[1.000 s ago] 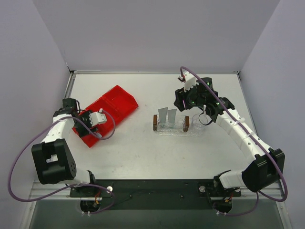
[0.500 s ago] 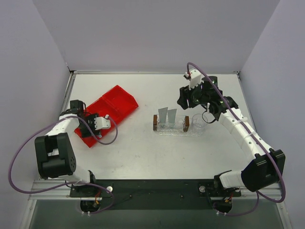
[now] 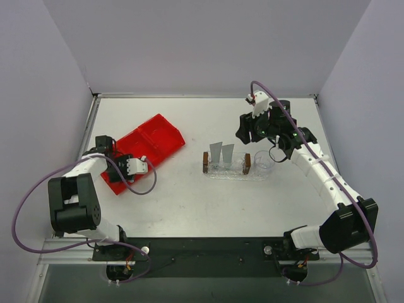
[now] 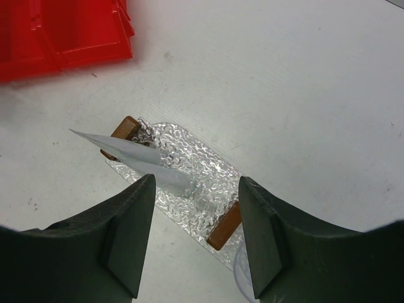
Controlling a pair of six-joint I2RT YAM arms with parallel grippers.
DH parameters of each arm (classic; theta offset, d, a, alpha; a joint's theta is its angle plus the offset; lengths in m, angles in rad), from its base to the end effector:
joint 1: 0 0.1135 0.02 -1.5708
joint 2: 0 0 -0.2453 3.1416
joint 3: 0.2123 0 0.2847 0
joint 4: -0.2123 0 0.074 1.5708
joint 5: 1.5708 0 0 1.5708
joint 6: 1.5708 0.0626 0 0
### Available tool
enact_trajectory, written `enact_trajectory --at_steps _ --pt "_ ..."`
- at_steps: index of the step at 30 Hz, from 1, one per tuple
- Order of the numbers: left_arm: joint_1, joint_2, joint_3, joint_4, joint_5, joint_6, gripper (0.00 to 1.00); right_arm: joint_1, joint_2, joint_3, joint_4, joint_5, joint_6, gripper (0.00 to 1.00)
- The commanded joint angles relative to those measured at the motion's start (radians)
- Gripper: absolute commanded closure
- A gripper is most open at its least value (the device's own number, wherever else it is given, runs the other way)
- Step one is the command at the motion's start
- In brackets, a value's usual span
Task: Prepare toiletry sets of a toothbrush and toothpaste on the tray
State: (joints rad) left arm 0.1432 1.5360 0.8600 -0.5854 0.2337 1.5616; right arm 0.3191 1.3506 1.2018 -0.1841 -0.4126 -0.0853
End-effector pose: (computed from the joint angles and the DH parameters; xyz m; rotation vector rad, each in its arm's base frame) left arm 0.3061 0.0295 0.1028 1.8369 2.0629 0.1109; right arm 0.3479 0.1414 0.3280 -0.6560 1.7963 0.5503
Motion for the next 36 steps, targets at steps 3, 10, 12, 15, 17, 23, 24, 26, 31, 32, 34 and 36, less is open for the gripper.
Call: enact_trajectory --at_steps 3,10,12,15,17,23,24,26,31,32,34,36 --pt "-0.005 -0.005 -0.033 0.047 0.024 0.048 0.43 -0.011 -0.016 -0.007 0.011 -0.018 0.005 0.5" --pt "-0.019 -0.023 -0.007 0.019 0.016 0.02 0.61 -0.018 -0.015 -0.01 0.008 -0.025 0.009 0.5" --pt "-0.025 -0.031 -0.004 0.009 0.01 0.014 0.65 -0.018 -0.016 -0.008 0.006 -0.028 0.009 0.5" --pt "-0.027 -0.054 -0.001 -0.004 0.009 0.008 0.7 -0.02 -0.015 -0.007 0.005 -0.031 0.01 0.5" --pt "-0.027 -0.079 -0.001 -0.008 0.01 0.009 0.73 -0.021 -0.011 -0.005 0.005 -0.034 0.012 0.5" --pt "-0.027 -0.152 0.011 -0.033 0.03 0.008 0.78 -0.02 -0.008 -0.002 0.0 -0.04 0.013 0.5" --pt "-0.027 -0.161 0.023 -0.036 0.036 0.002 0.8 -0.02 -0.01 -0.001 -0.002 -0.04 0.015 0.5" --pt "-0.027 -0.183 0.037 -0.059 0.058 -0.012 0.82 -0.021 -0.013 -0.001 -0.003 -0.041 0.016 0.5" --pt "-0.027 -0.238 0.112 -0.109 0.117 -0.081 0.9 -0.025 -0.03 0.001 -0.005 -0.043 0.021 0.5" --pt "-0.025 -0.247 0.125 -0.119 0.146 -0.095 0.91 -0.026 -0.033 0.005 -0.006 -0.042 0.021 0.5" --pt "-0.025 -0.275 0.164 -0.137 0.183 -0.148 0.91 -0.025 -0.042 0.016 -0.012 -0.04 0.018 0.5" --pt "-0.025 -0.304 0.2 -0.145 0.248 -0.207 0.92 -0.023 -0.05 0.042 -0.031 -0.041 0.013 0.49"
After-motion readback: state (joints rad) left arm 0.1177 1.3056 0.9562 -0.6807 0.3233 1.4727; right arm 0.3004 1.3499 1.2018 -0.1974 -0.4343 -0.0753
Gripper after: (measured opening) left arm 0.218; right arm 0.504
